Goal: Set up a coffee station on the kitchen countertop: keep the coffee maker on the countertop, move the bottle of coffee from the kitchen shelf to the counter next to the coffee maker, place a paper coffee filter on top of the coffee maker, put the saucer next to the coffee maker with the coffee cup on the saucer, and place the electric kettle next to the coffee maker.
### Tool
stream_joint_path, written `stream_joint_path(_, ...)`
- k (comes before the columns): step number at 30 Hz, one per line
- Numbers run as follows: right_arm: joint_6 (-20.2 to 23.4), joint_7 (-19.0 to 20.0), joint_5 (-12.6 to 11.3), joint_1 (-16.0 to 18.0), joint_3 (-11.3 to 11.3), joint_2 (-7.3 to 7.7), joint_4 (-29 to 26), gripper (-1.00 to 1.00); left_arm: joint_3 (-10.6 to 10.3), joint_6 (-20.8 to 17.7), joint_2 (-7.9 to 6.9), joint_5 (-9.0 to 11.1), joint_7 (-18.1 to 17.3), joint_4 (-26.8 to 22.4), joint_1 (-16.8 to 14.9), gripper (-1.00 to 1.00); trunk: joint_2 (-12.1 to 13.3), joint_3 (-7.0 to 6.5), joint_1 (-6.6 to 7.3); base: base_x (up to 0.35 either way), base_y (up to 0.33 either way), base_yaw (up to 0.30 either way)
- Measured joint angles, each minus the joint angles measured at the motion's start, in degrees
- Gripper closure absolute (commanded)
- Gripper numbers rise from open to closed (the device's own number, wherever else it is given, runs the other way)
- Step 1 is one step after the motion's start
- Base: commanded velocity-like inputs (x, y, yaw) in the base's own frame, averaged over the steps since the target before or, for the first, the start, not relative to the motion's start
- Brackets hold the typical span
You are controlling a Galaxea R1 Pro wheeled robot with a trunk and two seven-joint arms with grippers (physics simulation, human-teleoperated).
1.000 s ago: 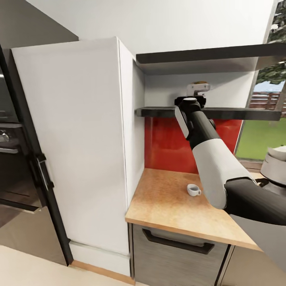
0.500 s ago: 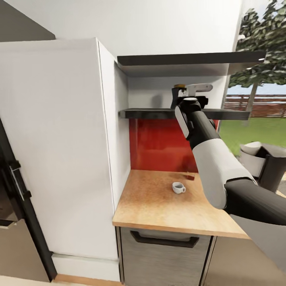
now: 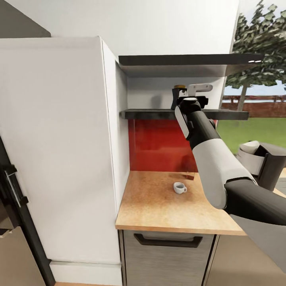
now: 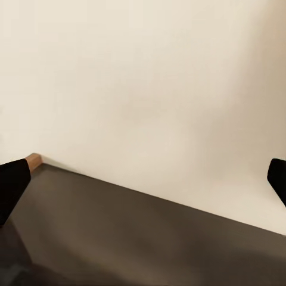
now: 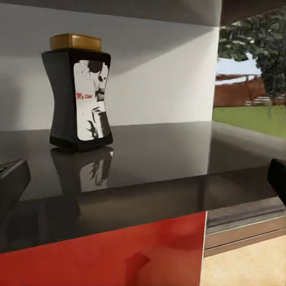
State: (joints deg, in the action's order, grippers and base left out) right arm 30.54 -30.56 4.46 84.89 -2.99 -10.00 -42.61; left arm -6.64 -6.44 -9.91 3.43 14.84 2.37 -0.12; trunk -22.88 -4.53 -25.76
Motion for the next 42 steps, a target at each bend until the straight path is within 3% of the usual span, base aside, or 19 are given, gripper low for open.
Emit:
stream_joint_path(18, 0.01, 0.0, 0.07, 0.0, -0.09, 0.01, 0.3, -1.0, -0.09, -0.06, 0.07, 0.0, 0.01, -0.07, 0.04, -1.0, -0.01, 0.0, 0.03, 0.176, 0.178, 0.0)
stream_joint_path(42, 0.03, -0.05, 0.08, 0.0, 0.23, 0.0, -0.2, -1.0, -0.3, -0.07, 0.24, -0.37, 0.0, 0.09, 0.03, -1.0, 0.0, 0.0, 0.0, 0.091, 0.045, 0.0)
